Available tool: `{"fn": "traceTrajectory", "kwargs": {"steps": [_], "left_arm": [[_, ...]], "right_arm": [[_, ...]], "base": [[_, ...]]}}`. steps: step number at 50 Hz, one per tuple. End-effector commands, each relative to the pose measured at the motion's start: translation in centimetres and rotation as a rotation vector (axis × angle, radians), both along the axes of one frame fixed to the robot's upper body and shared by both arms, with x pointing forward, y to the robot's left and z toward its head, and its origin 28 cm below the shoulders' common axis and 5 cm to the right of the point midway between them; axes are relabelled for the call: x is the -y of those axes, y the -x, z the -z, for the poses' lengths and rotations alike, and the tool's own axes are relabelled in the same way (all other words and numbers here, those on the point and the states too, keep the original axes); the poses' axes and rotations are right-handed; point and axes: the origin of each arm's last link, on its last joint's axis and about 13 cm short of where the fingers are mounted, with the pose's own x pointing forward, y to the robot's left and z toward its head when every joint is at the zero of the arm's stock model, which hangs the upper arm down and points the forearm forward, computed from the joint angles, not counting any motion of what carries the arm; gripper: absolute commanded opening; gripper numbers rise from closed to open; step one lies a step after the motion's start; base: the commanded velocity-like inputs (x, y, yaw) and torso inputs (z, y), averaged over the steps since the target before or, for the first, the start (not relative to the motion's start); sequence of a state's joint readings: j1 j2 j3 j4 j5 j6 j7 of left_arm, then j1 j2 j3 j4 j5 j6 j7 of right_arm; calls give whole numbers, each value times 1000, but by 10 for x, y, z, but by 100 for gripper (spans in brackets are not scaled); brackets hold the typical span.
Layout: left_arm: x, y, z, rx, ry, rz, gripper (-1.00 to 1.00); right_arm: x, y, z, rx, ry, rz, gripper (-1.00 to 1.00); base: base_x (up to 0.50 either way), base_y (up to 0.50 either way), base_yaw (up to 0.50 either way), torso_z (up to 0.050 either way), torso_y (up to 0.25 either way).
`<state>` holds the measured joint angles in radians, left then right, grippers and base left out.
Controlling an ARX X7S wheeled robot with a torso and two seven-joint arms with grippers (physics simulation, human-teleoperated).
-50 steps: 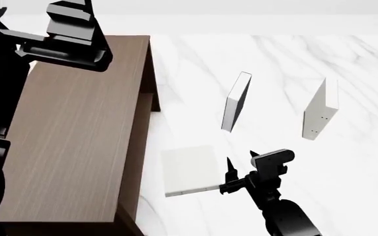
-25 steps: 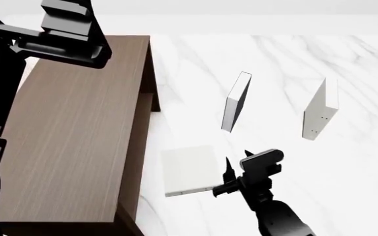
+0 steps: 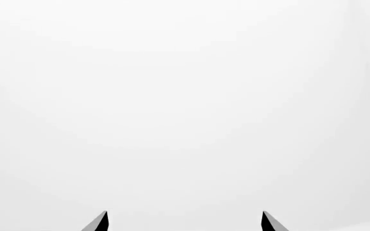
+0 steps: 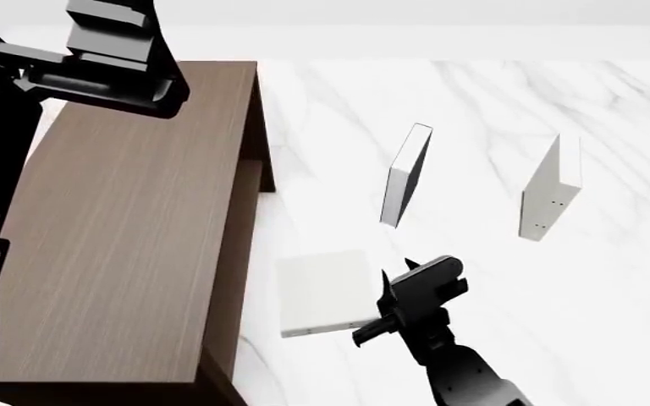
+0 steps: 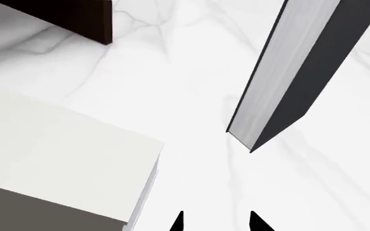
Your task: Pick up the book on the right and place it under the cabinet shelf.
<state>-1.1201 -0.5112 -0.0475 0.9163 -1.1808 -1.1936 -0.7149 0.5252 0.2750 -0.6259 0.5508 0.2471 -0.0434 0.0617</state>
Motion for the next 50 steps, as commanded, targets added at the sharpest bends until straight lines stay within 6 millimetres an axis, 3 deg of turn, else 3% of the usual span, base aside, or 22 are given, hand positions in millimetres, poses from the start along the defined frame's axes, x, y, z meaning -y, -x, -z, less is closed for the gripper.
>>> {"fn": "traceTrajectory", "kwargs": {"steps": [1, 50], "left_arm": [[0, 0, 1, 0, 1, 1, 100], [-2, 3, 5, -9, 2, 0, 100]], "right_arm": [[-24, 23, 29, -181, 5, -158, 100], [-55, 18, 25, -177, -28, -265, 100]], "base": [[0, 3, 6, -10, -10], [0, 3, 6, -1, -5]]}}
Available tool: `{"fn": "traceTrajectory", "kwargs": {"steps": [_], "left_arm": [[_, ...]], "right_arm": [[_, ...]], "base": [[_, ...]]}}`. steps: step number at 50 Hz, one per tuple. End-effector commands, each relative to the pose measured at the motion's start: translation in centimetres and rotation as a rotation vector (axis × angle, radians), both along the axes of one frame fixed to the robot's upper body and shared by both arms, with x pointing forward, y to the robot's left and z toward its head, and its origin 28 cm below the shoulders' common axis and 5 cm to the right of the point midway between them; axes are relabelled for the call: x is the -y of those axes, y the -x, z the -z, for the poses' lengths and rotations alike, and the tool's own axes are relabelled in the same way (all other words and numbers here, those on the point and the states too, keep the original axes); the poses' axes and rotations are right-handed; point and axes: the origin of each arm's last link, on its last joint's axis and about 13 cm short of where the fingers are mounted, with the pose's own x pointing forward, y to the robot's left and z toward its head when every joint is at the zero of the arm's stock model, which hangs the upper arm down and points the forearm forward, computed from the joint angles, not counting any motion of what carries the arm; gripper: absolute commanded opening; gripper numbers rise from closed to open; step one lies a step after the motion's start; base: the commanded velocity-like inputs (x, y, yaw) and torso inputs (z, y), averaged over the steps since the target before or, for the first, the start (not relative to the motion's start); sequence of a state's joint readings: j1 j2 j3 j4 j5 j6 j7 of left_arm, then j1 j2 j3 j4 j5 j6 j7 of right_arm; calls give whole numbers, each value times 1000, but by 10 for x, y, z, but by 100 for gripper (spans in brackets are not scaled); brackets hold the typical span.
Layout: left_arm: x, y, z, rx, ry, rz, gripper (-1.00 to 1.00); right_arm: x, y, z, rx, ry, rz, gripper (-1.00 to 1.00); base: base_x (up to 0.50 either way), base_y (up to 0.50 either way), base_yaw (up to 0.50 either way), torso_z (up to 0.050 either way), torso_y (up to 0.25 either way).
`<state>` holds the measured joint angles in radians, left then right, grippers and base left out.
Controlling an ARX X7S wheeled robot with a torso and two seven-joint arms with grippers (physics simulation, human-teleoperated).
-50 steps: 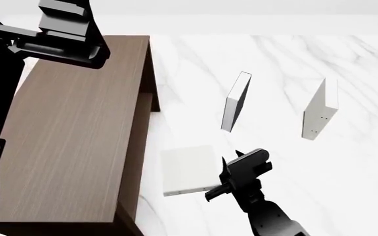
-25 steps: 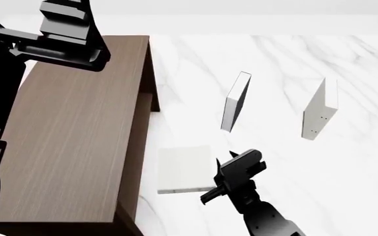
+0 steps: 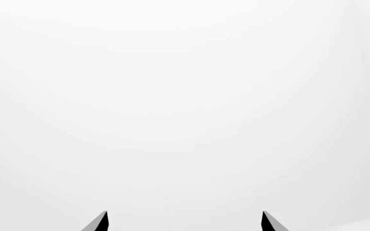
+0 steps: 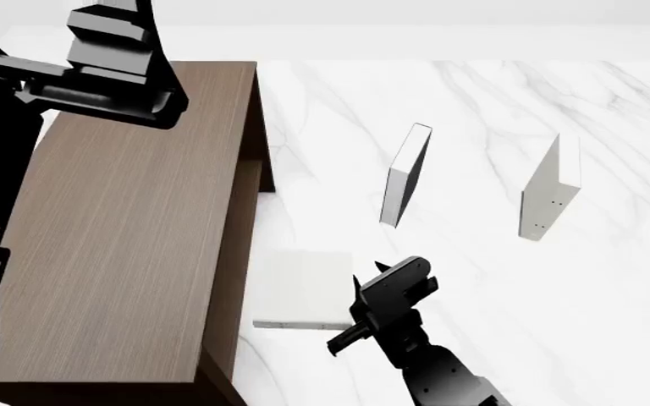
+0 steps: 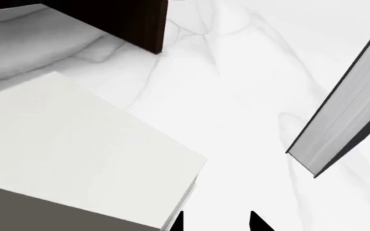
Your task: Pick up the book on the right and place it under the cabinet shelf.
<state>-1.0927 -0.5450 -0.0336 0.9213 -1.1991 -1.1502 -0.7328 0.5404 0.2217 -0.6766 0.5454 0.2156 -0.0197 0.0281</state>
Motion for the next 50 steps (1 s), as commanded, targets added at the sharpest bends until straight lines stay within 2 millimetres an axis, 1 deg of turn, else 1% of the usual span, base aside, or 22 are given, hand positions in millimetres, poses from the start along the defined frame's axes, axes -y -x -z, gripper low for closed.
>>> {"fn": "traceTrajectory", "kwargs": {"steps": [1, 13, 22, 24, 28, 50], "left_arm": [[-1, 1, 0, -1, 1, 0, 100], [-2, 2, -2, 5, -1, -1, 100], [-3, 4, -4, 10, -3, -4, 100], [-3, 6, -4, 14, -5, -7, 100], [-4, 6, -5, 16, -6, -10, 100], [-5, 8, -5, 20, -11, -19, 100]], "right_arm": [[-29, 18, 26, -168, -33, -161, 100], [-32, 13, 30, -175, -20, -163, 100], [-38, 12, 30, -177, -21, -174, 100], [-47, 15, 31, -181, -40, -184, 100], [-54, 17, 33, -186, -53, -199, 100], [-72, 21, 32, -188, -55, -260, 100]], "base": [[0, 4, 8, 0, 0], [2, 4, 9, -3, -6], [3, 4, 10, -2, -6], [0, 4, 10, 0, -6], [0, 4, 10, -3, -8], [0, 3, 8, -2, -5]]}}
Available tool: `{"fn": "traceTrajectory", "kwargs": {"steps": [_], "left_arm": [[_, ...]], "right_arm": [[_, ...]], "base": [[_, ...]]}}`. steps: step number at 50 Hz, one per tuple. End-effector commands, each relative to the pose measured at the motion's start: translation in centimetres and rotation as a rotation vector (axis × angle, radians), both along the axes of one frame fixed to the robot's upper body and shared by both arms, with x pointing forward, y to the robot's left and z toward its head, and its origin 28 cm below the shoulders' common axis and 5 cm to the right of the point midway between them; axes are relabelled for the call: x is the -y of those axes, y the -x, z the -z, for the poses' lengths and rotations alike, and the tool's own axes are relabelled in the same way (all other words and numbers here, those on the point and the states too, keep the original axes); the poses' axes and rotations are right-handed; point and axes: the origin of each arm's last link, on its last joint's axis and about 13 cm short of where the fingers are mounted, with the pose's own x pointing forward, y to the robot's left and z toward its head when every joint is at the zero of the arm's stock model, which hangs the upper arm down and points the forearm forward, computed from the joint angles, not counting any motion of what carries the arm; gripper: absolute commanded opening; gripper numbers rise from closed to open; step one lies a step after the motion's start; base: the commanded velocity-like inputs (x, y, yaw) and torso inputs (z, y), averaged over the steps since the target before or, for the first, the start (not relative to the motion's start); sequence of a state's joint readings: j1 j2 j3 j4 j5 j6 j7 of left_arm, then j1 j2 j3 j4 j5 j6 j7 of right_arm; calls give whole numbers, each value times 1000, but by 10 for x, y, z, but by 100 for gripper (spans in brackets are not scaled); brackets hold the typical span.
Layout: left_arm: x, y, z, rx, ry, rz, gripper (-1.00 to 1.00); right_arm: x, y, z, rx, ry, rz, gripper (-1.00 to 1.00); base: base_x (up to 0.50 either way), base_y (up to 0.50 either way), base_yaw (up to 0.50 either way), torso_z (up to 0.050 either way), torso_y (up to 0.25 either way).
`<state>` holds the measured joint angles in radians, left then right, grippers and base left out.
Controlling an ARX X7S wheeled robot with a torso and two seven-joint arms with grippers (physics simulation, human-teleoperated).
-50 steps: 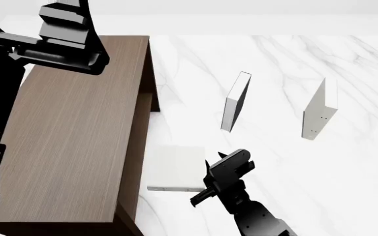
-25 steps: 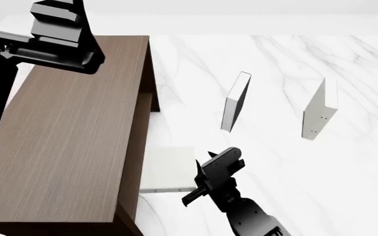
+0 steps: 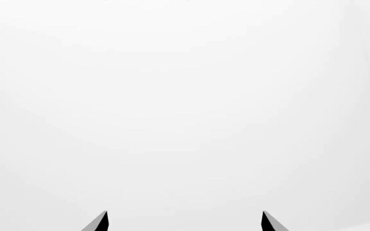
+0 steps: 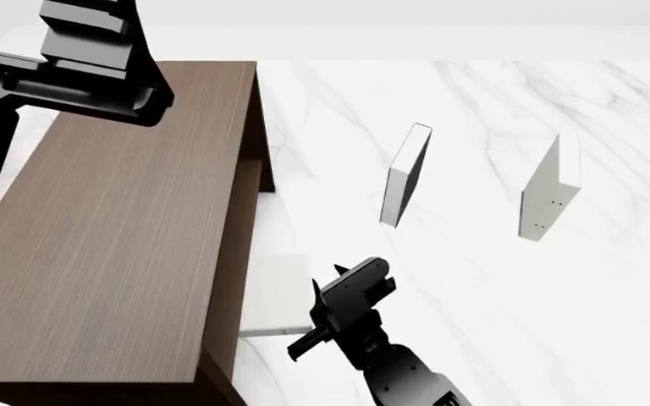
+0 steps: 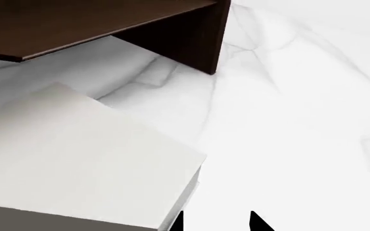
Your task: Pick up the book on the right and place it under the cabinet shelf.
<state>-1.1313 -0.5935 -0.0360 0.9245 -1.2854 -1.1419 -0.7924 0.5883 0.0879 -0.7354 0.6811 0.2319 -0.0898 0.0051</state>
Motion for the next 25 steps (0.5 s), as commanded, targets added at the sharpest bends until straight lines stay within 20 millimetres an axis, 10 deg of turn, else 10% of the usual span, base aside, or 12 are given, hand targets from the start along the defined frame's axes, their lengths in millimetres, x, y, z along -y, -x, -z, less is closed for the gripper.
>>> {"fn": "traceTrajectory", "kwargs": {"steps": [1, 25], "left_arm": [[-2, 1, 0, 2, -1, -7, 100], [-3, 4, -3, 12, -6, -18, 100]], "right_arm": [[-27, 24, 27, -164, 16, -171, 100], [-39, 25, 30, -189, 10, -141, 100]], "base": [[0, 0, 0, 0, 0], [0, 3, 7, -1, -5]]}}
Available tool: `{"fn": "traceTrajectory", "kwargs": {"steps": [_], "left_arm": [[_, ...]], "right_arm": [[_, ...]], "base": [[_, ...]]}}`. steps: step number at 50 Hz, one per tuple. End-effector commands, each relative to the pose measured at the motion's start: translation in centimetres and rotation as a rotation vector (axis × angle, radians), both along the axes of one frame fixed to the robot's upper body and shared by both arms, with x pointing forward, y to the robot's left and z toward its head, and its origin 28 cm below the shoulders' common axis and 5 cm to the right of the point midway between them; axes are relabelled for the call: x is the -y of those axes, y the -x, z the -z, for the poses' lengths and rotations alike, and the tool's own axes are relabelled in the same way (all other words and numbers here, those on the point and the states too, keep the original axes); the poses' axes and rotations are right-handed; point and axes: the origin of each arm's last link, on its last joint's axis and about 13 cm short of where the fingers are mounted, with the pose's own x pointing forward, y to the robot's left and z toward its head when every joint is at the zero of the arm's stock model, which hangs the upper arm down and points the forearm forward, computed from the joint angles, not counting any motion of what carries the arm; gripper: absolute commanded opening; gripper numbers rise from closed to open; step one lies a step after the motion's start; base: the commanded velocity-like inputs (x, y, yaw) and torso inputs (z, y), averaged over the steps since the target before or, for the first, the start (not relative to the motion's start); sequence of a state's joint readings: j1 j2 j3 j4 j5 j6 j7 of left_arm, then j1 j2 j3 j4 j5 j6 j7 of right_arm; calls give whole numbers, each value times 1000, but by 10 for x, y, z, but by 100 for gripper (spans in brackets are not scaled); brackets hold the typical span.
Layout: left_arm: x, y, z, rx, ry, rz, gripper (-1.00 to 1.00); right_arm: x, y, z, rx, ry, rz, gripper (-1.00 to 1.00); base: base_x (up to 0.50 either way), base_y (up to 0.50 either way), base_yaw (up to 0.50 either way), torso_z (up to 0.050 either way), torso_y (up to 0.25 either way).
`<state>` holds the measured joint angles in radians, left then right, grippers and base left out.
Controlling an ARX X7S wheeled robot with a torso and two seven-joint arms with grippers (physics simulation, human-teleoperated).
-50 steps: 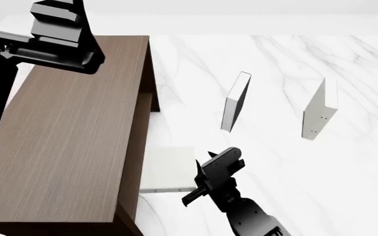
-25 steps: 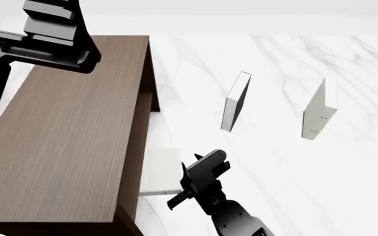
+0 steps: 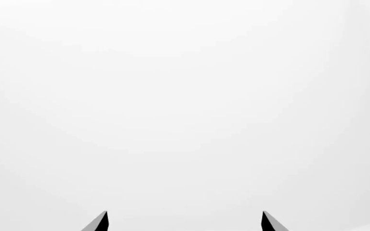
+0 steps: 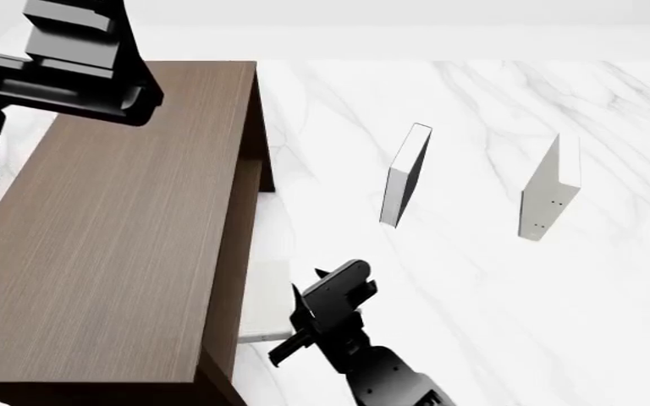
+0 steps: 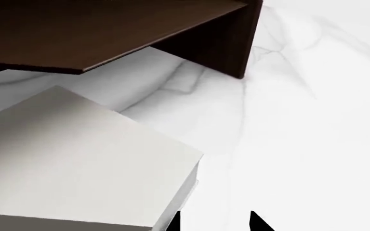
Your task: Pick up the book on the right and place it under the cabinet shelf.
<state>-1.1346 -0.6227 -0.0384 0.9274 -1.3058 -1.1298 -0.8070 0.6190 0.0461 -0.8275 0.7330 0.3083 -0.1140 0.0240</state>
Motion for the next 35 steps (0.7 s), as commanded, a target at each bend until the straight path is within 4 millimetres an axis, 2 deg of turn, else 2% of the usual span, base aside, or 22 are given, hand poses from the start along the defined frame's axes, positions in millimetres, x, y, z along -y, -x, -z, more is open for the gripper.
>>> {"fn": "traceTrajectory", "kwargs": {"steps": [1, 17, 35], "left_arm": [[0, 1, -2, 6, -4, -5, 100], [-2, 3, -6, 15, -7, -10, 100], [-2, 3, -5, 15, -7, -16, 100]], "right_arm": [[-19, 24, 29, -165, 44, -98, 100], [-30, 33, 33, -231, 56, -146, 100], [-38, 34, 29, -243, 33, -216, 100]], "base": [[11, 3, 8, -10, 0], [0, 4, 9, -2, -6], [0, 1, 3, -1, -5]]}}
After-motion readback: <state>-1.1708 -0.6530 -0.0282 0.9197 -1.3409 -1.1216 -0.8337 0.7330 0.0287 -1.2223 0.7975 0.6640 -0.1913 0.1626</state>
